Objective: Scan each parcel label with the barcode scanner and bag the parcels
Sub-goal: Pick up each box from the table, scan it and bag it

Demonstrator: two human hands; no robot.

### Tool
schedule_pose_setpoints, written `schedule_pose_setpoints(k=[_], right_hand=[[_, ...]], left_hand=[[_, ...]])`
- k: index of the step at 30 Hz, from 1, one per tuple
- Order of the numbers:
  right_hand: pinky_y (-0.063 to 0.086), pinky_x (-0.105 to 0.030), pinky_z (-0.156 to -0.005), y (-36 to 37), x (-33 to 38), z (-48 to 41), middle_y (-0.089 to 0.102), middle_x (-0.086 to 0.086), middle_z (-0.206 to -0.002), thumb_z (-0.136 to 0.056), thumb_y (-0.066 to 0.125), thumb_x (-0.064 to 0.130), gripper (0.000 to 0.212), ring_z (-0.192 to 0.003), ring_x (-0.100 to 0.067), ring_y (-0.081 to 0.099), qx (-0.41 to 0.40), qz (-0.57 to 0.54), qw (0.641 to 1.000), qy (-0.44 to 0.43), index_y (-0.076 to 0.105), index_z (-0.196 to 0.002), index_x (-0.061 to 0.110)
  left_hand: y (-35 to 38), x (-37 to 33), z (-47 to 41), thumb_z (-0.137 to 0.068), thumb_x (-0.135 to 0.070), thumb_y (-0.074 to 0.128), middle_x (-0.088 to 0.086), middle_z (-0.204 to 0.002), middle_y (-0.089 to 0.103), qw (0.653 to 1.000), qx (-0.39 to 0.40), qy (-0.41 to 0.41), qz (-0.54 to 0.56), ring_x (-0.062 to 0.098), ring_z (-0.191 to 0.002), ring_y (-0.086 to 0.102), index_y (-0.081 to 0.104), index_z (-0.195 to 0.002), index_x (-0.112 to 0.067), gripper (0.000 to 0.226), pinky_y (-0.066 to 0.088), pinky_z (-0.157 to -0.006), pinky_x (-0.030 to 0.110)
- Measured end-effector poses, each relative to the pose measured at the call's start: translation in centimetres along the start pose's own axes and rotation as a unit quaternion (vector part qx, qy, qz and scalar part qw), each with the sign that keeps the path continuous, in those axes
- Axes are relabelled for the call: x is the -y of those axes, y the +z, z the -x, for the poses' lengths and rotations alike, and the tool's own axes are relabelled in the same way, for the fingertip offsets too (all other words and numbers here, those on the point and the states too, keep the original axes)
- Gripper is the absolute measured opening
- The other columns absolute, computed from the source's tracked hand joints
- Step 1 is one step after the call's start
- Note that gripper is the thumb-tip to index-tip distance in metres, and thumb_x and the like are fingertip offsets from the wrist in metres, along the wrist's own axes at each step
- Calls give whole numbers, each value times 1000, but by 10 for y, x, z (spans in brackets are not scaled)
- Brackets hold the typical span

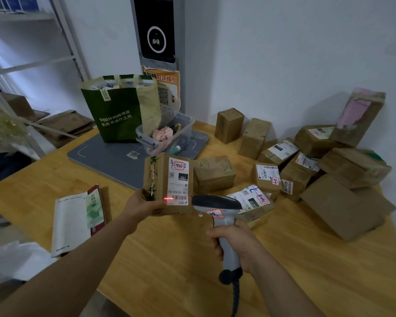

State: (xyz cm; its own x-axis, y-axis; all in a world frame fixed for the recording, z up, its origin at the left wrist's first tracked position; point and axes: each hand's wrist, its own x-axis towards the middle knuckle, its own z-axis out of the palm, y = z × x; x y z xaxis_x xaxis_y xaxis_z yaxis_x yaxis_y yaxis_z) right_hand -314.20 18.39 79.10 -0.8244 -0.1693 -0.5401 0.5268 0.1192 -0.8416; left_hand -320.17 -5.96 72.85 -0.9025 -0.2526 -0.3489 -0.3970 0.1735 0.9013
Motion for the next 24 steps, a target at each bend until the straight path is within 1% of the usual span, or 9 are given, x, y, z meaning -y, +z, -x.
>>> schedule_pose_setpoints(k=[7, 9, 11, 12, 15, 18, 19, 22, 24], right_hand=[[43, -25, -45, 3, -1, -1, 59, -8, -55, -79, 70, 4, 11, -44, -17, 51, 5, -16, 1000, -9, 61, -73, 4], [43, -26, -46, 5, -1, -3, 60, -10, -57, -78, 72, 5, 12, -45, -18, 52, 10, -26, 1000, -10, 61, -74, 3], [42, -26, -46, 13, 0, -6, 60, -11, -56, -77, 73, 5, 13, -44, -18, 51, 19, -33, 999, -9, 60, -74, 3], [42, -26, -45, 18, 0, -8, 59, -10, -56, -77, 73, 4, 14, -43, -18, 50, 25, -35, 999, -8, 60, -74, 3], [42, -25, -43, 47, 0, -15, 58, -10, -55, -77, 73, 3, 15, -42, -18, 50, 58, -24, 998, -5, 58, -80, 2], [42, -25, -43, 87, -5, -19, 57, -9, -55, -78, 71, 2, 12, -44, -18, 50, 112, 1, 994, 4, 59, -79, 3], [42, -25, -43, 102, -7, -19, 56, -9, -54, -79, 70, 1, 12, -44, -18, 49, 135, 11, 991, 10, 59, -77, 4], [41, -25, -43, 147, -16, -16, 55, -11, -56, -80, 69, 1, 9, -43, -19, 48, 192, 50, 980, 21, 60, -79, 3], [41, -25, -43, 175, -24, -12, 54, -13, -57, -81, 68, 1, 8, -43, -19, 48, 225, 80, 971, 28, 60, -79, 1]], left_hand=[[-1, 6, -2, -75, -12, 79, 4, -102, 58, 1000, -10, 0, 7, 14, -87, 59, 49, -119, -9, 53, 50, -59, 19], [-6, 8, 1, -74, -15, 80, 6, -105, 61, 999, -17, -7, 36, 17, -90, 61, 51, -117, -11, 52, 54, -69, 25], [-17, 13, 6, -68, -24, 84, 10, -111, 64, 993, -34, -31, 108, 22, -97, 63, 53, -118, -10, 60, 54, -85, 35], [-23, 17, 10, -68, -27, 83, 10, -111, 64, 988, -47, -36, 145, 22, -97, 63, 52, -119, -11, 62, 54, -87, 36], [-46, 32, 32, -82, -27, 72, 7, -114, 63, 966, -126, -38, 223, 22, -100, 62, 51, -131, -13, 55, 54, -88, 39], [-77, 55, 62, -84, -35, 69, 6, -114, 64, 933, -231, -38, 274, 21, -96, 63, 54, -127, -13, 50, 56, -76, 35], [-88, 63, 74, -81, -40, 70, 8, -115, 64, 920, -266, -37, 284, 22, -96, 63, 54, -127, -13, 56, 55, -76, 34], [-123, 95, 109, -63, -58, 68, 9, -126, 62, 878, -356, -61, 314, 28, -110, 60, 51, -134, -14, 85, 52, -94, 44], [-146, 123, 131, -71, -59, 66, 8, -128, 59, 850, -402, -96, 325, 30, -113, 58, 48, -138, -15, 82, 49, -98, 49]])
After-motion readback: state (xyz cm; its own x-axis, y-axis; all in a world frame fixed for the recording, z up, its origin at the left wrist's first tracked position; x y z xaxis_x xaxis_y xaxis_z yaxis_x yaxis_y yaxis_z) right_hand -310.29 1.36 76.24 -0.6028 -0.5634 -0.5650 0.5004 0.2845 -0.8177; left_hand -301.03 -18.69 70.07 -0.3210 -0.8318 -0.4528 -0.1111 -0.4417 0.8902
